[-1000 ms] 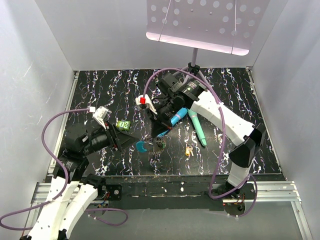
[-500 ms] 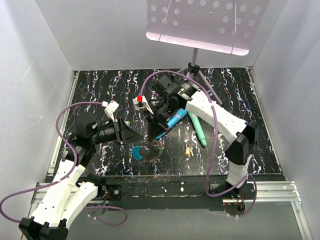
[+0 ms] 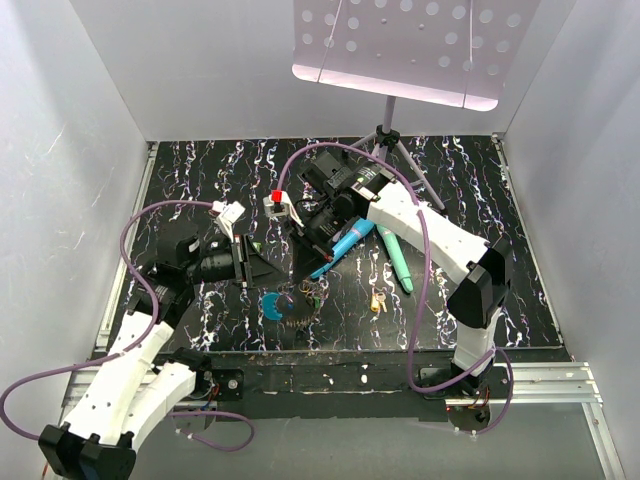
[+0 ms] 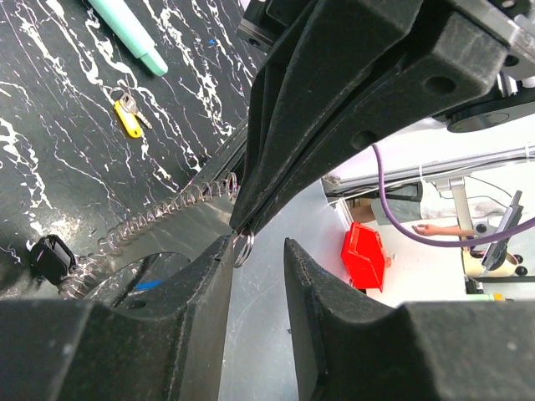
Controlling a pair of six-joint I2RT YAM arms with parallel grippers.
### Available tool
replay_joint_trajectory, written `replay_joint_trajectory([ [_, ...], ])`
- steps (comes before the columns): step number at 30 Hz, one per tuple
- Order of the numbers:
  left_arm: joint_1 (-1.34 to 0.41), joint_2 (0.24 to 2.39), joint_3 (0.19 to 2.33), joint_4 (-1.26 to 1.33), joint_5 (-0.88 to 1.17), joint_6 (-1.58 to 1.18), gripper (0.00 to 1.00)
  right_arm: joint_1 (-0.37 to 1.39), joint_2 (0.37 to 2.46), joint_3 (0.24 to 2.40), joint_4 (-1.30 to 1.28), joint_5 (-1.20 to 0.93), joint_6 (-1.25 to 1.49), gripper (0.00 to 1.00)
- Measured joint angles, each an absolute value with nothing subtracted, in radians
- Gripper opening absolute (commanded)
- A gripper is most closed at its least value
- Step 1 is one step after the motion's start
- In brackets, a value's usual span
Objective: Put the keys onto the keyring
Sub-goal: Adjust the keyring.
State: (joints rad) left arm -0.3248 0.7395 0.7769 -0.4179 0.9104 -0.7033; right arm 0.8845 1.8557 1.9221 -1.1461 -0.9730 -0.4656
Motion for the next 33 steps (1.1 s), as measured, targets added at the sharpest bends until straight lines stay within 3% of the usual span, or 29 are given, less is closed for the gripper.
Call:
replay_joint_trajectory([
  [19,-0.35,0.83,0.838,-0.561,0.92,-0.604,0.2,0.883,1.873,1.916,-1.126,-0.989,-0.426,0.01],
  [25,-0.356,0.849,0.852,-0.59,0.92,-0.578,0.05,0.883,1.876,1.915,-1.126,-0.991,-0.42,0.01],
  [33,-0.365,0.87,0.869,-0.619,0.921,-0.544,0.09,0.883,1.885,1.911,-1.122,-0.991,-0.417,0.01],
])
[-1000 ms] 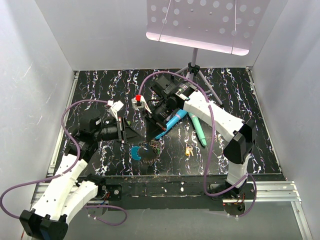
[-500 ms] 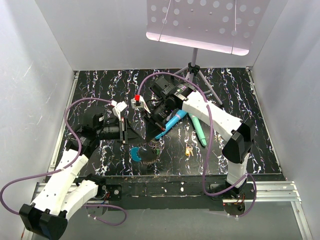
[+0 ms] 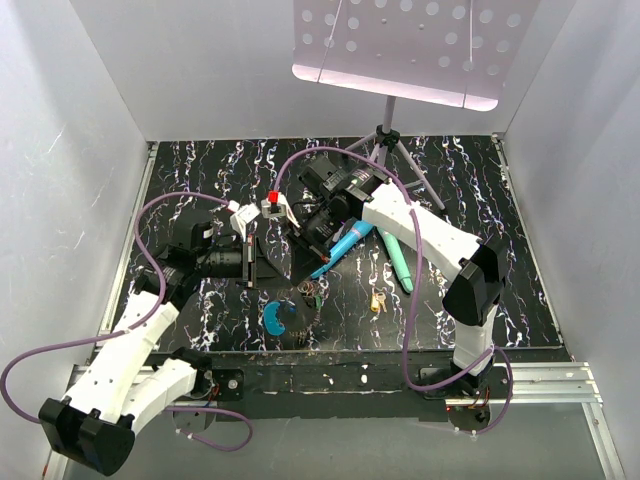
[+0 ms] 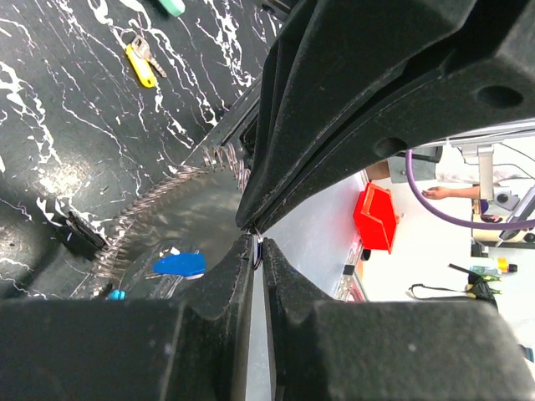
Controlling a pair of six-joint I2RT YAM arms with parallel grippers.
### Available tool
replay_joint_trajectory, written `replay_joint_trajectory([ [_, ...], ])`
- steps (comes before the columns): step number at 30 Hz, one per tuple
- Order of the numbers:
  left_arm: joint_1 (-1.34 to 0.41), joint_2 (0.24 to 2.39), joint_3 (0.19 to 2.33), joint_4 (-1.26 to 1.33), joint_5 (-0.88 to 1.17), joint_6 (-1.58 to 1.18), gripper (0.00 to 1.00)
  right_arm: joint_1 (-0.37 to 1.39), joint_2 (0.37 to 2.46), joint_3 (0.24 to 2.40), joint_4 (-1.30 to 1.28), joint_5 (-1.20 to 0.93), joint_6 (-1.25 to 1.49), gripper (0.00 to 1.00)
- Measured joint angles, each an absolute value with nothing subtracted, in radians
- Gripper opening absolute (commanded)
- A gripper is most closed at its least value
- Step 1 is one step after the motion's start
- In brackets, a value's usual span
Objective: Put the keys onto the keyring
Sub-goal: Adjust the keyring.
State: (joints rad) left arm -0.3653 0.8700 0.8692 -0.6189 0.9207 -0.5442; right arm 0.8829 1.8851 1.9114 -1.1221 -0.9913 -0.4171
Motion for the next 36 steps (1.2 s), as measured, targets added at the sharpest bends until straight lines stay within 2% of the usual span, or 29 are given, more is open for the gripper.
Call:
replay_joint_trajectory([
  [3,-0.369,0.883,0.88,-0.647,0.913,-0.528,0.08,0.883,1.886,1.901,-1.12,-0.993,-0.416,0.01],
  [6,-0.369,0.897,0.895,-0.675,0.905,-0.512,0.0,0.883,1.887,1.9,-1.118,-0.992,-0.414,0.01],
  [13,-0.369,0.913,0.928,-0.71,0.899,-0.473,0.0,0.878,1.887,1.9,-1.1,-1.002,-0.411,0.01],
  [16,-0.369,0.913,0.935,-0.722,0.892,-0.455,0.0,0.878,1.887,1.9,-1.097,-1.005,-0.409,0.11],
  [17,-0.369,0.912,0.936,-0.725,0.889,-0.45,0.0,0.878,1.887,1.9,-1.097,-1.005,-0.408,0.2],
  [20,-0.37,0.901,0.936,-0.737,0.87,-0.434,0.0,0.877,1.887,1.9,-1.097,-1.013,-0.402,0.38],
  [23,-0.371,0.872,0.923,-0.752,0.833,-0.426,0.0,0.875,1.887,1.9,-1.099,-1.029,-0.405,0.46],
  [29,-0.371,0.788,0.889,-0.74,0.793,-0.408,0.0,0.837,1.882,1.9,-1.114,-1.052,-0.445,0.51],
  [33,-0.371,0.76,0.889,-0.723,0.793,-0.386,0.0,0.806,1.857,1.881,-1.116,-1.057,-0.561,0.62],
  [36,-0.371,0.757,0.889,-0.722,0.793,-0.37,0.0,0.796,1.776,1.774,-1.084,-1.073,-0.714,0.64],
])
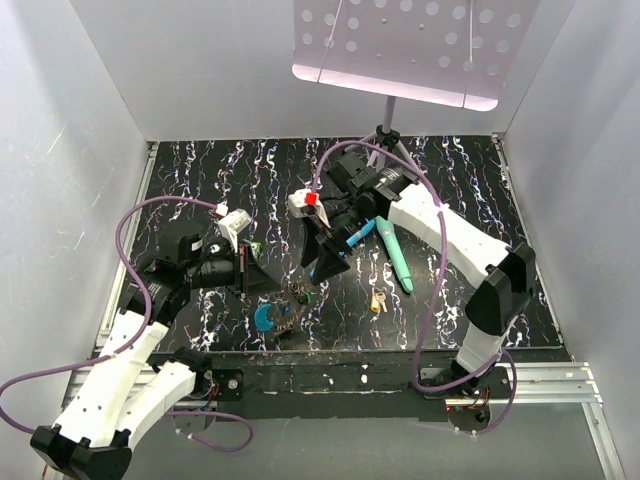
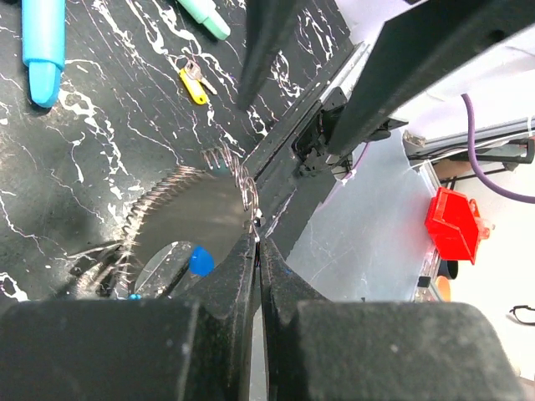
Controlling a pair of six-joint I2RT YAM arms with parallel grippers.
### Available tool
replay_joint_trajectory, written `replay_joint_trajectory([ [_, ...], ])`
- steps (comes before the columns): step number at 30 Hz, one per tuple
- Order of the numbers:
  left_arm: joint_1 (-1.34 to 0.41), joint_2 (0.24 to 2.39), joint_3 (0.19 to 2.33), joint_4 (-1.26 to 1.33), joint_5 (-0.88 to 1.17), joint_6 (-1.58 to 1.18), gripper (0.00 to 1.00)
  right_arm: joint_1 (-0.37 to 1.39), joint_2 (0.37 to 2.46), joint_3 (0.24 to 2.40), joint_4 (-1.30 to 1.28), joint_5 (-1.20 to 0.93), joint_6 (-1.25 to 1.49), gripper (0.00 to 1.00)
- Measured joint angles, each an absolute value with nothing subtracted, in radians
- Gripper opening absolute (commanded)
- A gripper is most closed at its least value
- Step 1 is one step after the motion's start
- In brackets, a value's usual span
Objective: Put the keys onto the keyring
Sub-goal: Adjust the keyring.
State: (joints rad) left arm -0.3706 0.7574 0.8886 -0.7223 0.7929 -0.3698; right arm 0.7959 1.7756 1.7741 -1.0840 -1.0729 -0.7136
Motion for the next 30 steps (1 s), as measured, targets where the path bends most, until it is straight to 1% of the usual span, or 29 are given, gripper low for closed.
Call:
replay_joint_trajectory([
  [4,-0.371,0.76,0.889,-0.724,0.793,-0.359,0.0,0.798,1.723,1.758,-1.09,-1.111,-0.902,0.64],
  [8,-0.371,0.77,0.889,-0.724,0.793,-0.356,0.0,0.813,1.725,1.766,-1.077,-1.137,-0.995,0.64],
  [16,-0.371,0.78,0.889,-0.725,0.791,-0.355,0.0,0.839,1.739,1.759,-0.996,-1.121,-0.991,0.59],
  [30,-0.371,0.78,0.89,-0.715,0.791,-0.387,0.0,0.879,1.739,1.67,-0.922,-1.093,-0.948,0.51],
])
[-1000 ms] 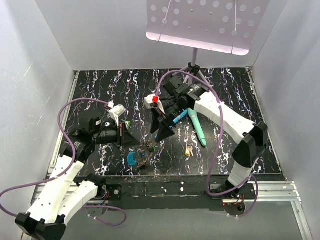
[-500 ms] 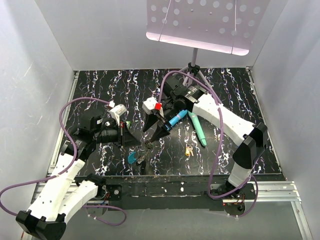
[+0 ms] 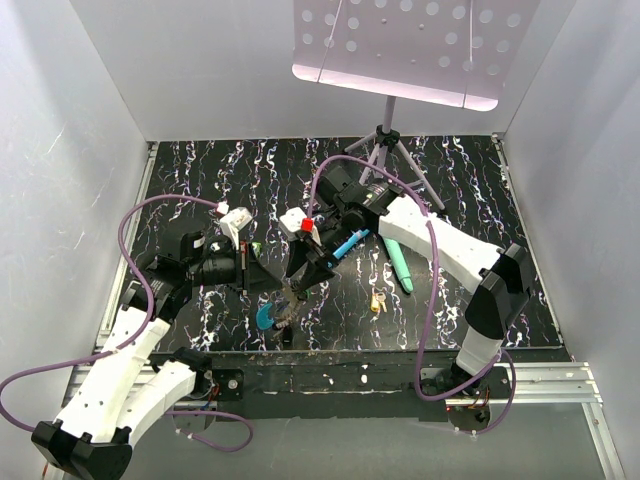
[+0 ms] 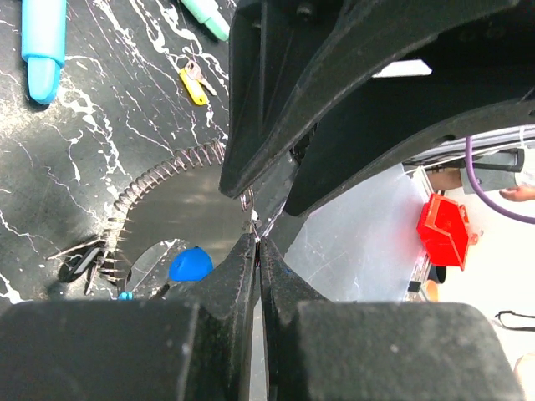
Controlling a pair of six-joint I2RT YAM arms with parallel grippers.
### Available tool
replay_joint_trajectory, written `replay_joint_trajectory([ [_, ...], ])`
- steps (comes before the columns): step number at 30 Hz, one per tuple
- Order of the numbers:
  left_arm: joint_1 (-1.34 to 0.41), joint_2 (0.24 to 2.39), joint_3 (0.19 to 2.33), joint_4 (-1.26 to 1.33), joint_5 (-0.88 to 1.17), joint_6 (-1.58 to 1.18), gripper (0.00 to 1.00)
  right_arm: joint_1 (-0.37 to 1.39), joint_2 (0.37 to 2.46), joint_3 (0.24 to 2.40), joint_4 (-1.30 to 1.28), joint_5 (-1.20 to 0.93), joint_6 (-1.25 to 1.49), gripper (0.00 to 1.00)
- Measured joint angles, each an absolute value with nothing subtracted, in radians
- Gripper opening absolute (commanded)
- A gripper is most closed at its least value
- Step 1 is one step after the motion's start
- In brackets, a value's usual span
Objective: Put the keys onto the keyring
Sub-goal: Adjust the keyring.
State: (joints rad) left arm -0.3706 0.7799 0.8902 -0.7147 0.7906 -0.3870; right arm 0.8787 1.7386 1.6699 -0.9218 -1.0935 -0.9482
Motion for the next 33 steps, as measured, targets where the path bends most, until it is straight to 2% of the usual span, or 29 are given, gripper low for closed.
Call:
replay_joint_trajectory([
  [15,-0.371,0.804,0.89,-0.706,0.768,-0.527,0.0,0.904,1.738,1.647,-0.904,-1.068,-0.919,0.46],
  [22,-0.372,0.807,0.89,-0.716,0.767,-0.533,0.0,0.904,1.738,1.63,-0.893,-1.047,-0.888,0.5],
  [33,-0.372,0.809,0.89,-0.73,0.793,-0.521,0.0,0.898,1.725,1.623,-0.896,-1.051,-0.872,0.51],
])
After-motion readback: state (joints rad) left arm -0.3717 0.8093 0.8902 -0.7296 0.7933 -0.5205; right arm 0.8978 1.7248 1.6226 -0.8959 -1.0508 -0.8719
